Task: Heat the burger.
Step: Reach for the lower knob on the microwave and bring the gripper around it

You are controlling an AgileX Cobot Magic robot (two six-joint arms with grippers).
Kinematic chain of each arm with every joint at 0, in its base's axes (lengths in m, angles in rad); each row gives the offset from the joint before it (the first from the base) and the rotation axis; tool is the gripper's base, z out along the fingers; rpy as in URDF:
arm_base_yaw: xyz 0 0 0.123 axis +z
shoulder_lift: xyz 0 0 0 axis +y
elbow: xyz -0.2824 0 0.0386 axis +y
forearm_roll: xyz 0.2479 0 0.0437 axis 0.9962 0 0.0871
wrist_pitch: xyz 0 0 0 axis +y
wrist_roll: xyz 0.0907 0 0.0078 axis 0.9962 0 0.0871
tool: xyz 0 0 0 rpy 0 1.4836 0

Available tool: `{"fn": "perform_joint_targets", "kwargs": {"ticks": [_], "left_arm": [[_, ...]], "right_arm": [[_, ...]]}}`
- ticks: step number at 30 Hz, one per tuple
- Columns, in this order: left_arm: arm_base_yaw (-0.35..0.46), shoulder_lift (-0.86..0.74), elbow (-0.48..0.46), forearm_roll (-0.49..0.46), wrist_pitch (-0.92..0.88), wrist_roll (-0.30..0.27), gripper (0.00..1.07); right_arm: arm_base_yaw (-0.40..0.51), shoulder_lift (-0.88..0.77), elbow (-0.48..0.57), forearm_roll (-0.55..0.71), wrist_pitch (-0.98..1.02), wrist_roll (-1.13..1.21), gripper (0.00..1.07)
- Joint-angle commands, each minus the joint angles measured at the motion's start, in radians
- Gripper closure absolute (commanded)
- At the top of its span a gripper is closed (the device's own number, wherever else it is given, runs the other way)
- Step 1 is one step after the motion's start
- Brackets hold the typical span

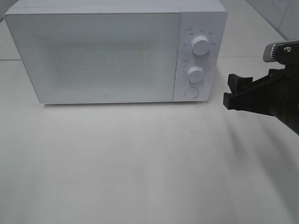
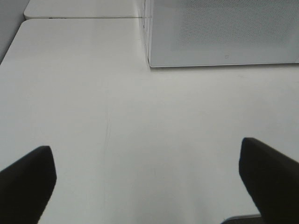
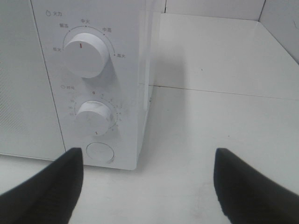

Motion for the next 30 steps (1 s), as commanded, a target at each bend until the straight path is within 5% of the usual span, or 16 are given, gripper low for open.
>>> {"fn": "perform_joint_targets", "kwargs": {"ticks": [1,15,30], "left_arm": [[0.002,-0.023,0.0,-0.008,0.001,-0.001,0.07],[0.002,-0.023,0.0,-0.008,0.001,-0.001,0.07],[0.002,-0.023,0.0,-0.007,0.001,-0.001,0.07]], "right_arm": [[0.095,0.054,0.004,0.096,-0.102,-0.038,0.32],[0.314,0.233,-0.002,0.297,-0.289,-0.024,0.32],[0.326,0.256,-0.002,0.299,-0.29,0.064,0.32]]}}
